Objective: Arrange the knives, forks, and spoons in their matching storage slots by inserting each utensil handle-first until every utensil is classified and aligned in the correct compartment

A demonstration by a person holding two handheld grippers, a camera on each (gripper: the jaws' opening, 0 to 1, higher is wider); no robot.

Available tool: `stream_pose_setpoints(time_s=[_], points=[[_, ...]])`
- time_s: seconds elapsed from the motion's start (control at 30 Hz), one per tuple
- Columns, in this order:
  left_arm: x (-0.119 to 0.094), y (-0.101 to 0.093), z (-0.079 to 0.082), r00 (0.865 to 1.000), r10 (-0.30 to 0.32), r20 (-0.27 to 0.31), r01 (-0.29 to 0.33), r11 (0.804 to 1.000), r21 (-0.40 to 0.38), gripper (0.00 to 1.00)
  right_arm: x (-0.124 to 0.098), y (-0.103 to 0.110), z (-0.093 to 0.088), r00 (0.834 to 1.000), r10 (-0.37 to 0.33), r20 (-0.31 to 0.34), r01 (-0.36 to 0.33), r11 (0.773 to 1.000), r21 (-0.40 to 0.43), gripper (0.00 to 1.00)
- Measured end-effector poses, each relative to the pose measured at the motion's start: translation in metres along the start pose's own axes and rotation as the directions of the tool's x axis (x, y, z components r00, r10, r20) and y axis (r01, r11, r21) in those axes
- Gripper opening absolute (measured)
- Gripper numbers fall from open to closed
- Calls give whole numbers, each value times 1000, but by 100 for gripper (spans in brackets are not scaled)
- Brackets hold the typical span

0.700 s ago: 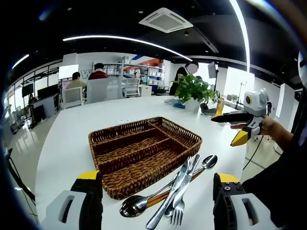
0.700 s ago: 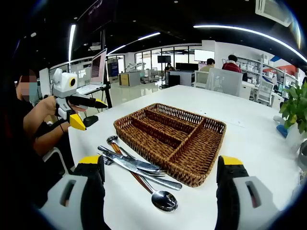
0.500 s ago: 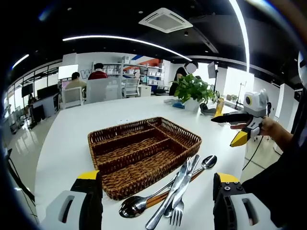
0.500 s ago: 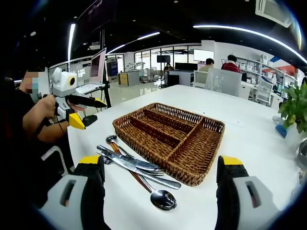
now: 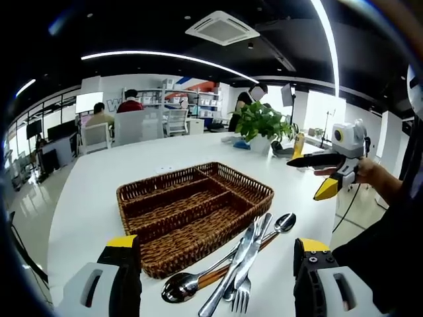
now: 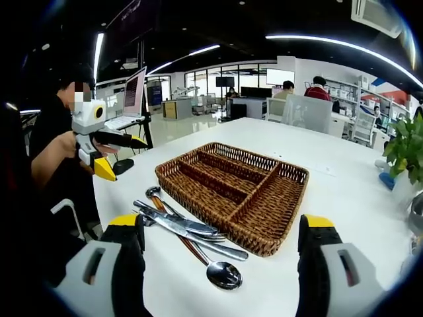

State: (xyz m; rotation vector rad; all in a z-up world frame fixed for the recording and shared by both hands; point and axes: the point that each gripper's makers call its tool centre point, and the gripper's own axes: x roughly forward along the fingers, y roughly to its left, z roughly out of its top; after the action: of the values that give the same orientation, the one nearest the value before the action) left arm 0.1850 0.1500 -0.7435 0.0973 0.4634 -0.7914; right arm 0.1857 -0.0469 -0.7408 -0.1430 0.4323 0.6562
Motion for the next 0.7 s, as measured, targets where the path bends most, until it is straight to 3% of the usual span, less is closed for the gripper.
stream_pose_setpoints(time_s=[0.3,0.63,0.7], points=[[-2,-3,-4,999,-15,-35,16,999,31,100,1,2,1,1000,5,0,-5,1000,-8,98],[8,-18,-22,990,-62,-127,73,994,86,100,-2,7,-5,1000,6,-19,-6,1000,-28,97],[10,-20,-21,991,-62,-121,74,993,94,93,-2,8,-6,1000,7,-24,-8,1000,-29,97]])
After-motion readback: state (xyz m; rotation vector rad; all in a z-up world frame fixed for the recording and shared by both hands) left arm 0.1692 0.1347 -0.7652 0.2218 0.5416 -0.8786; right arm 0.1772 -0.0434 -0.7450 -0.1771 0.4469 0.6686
